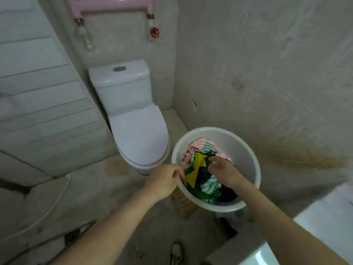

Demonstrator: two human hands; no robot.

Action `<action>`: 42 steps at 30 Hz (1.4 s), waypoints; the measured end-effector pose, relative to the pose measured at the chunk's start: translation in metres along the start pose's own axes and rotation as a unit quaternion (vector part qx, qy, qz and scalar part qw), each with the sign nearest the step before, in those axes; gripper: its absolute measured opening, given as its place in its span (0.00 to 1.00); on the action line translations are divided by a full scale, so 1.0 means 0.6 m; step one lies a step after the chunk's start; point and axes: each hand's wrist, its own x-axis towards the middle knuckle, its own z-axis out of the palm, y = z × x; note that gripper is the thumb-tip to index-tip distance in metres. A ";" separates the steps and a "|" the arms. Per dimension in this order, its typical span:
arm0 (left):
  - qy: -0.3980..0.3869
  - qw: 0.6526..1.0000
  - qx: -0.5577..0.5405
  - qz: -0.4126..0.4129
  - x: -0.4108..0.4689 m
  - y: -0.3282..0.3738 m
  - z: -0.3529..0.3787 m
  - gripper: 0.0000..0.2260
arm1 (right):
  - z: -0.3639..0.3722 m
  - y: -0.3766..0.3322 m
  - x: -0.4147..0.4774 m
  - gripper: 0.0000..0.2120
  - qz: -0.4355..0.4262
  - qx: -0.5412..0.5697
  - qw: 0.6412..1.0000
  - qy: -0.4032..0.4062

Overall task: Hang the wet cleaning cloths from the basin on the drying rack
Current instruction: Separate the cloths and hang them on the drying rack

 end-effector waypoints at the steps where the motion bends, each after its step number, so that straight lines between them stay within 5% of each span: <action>1: -0.015 0.999 0.029 -0.002 0.026 -0.007 0.030 0.11 | 0.000 0.020 0.019 0.21 0.007 -0.011 1.000 0.001; 9: -0.064 0.930 0.360 0.034 0.140 0.005 0.125 0.14 | 0.021 0.094 0.083 0.32 0.024 -0.121 0.992 -0.006; 19: -0.141 0.875 0.463 0.022 0.227 -0.017 0.158 0.15 | -0.040 0.089 0.176 0.22 0.031 -0.241 0.970 0.006; 24: -0.091 0.924 0.372 0.001 0.228 -0.014 0.140 0.11 | -0.048 0.110 0.200 0.20 0.100 -0.018 0.982 0.159; 27: 0.025 0.993 0.108 -0.030 0.231 -0.020 0.113 0.05 | -0.048 0.120 0.201 0.14 0.102 -0.092 0.980 0.147; 31: 0.065 0.970 -0.217 -0.085 0.249 -0.004 0.106 0.05 | -0.048 0.115 0.196 0.11 0.067 -0.247 0.952 0.167; 34: 0.093 0.969 -0.212 -0.089 0.268 -0.002 0.123 0.03 | -0.056 0.100 0.180 0.10 -0.035 -0.277 0.936 0.217; 38: 0.030 0.992 -0.024 -0.121 0.286 -0.015 0.161 0.06 | -0.077 0.079 0.157 0.11 -0.138 -0.157 0.937 0.279; 42: -0.010 0.990 -0.012 -0.143 0.275 -0.018 0.170 0.09 | -0.087 0.041 0.138 0.12 -0.091 0.207 0.941 0.251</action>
